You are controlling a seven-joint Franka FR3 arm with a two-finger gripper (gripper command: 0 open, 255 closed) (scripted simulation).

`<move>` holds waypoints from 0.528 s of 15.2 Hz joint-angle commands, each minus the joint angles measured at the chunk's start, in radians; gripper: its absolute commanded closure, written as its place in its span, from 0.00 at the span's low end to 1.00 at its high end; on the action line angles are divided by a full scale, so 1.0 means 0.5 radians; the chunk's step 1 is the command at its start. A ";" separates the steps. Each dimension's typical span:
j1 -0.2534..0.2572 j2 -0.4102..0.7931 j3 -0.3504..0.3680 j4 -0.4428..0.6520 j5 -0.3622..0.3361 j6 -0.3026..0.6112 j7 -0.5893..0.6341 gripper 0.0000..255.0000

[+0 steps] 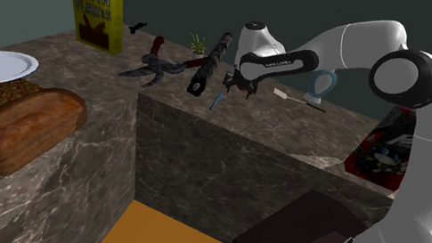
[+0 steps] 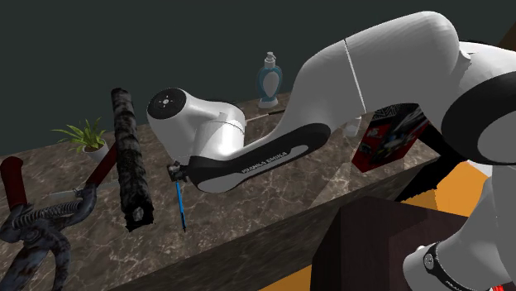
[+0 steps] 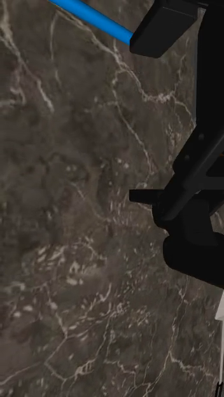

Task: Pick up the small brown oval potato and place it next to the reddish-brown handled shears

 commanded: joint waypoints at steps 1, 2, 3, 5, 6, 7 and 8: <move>0.005 -0.057 0.016 0.005 0.021 -0.062 -0.011 0.00; 0.009 -0.095 0.026 0.011 0.036 -0.106 -0.019 0.00; 0.012 -0.123 0.034 0.018 0.047 -0.142 -0.025 0.00; 0.012 -0.123 0.034 0.018 0.047 -0.142 -0.025 0.00; 0.012 -0.123 0.034 0.018 0.047 -0.142 -0.025 0.00; 0.012 -0.123 0.034 0.018 0.047 -0.142 -0.025 0.00; 0.012 -0.123 0.034 0.018 0.047 -0.142 -0.025 0.00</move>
